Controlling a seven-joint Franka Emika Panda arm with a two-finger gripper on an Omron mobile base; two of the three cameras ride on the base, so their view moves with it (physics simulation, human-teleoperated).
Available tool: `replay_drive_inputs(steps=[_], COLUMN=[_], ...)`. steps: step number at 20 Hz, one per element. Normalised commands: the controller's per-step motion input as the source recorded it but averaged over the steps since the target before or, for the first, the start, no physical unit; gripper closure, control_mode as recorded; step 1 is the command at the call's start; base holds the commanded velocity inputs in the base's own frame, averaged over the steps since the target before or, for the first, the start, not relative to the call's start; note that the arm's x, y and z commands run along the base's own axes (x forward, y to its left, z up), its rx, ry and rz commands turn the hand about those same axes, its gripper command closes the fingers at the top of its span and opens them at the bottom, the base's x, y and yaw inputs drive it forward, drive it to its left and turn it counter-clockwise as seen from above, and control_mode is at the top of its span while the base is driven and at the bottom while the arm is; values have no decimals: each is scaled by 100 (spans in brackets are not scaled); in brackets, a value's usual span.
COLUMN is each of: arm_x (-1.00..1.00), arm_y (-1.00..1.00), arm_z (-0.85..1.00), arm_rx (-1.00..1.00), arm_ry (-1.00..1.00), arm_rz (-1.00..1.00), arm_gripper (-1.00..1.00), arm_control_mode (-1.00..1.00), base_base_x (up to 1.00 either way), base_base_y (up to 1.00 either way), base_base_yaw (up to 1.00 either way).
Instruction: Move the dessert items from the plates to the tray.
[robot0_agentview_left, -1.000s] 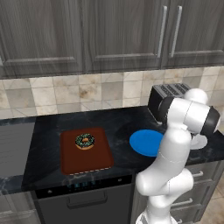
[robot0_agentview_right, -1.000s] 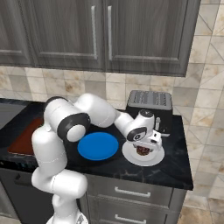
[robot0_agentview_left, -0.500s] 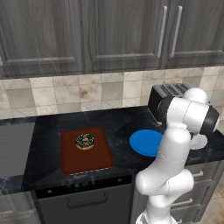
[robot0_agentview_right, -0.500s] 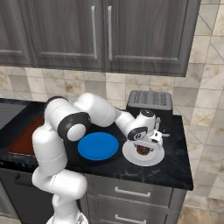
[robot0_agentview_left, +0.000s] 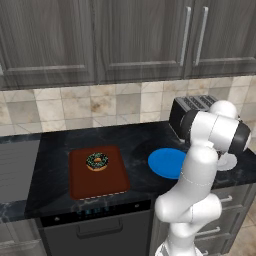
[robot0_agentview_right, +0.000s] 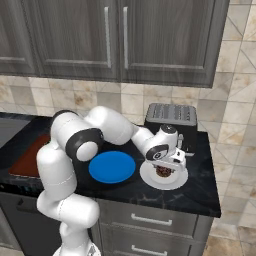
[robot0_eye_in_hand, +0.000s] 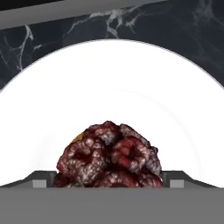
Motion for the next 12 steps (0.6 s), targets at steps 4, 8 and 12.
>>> replay_drive_inputs(steps=[4, 8, 12], arm_x=[-34, -46, -44], arm_y=[0, 7, 34], arm_z=[9, 63, 93], arm_rx=[0, 0, 0], arm_ry=[-9, -17, -13], arm_rz=[0, 0, 0], arm_gripper=[100, 100, 100], arm_control_mode=[-100, -100, -100], base_base_x=[0, 0, 0], base_base_y=[0, 0, 0], base_base_yaw=[0, 0, 0])
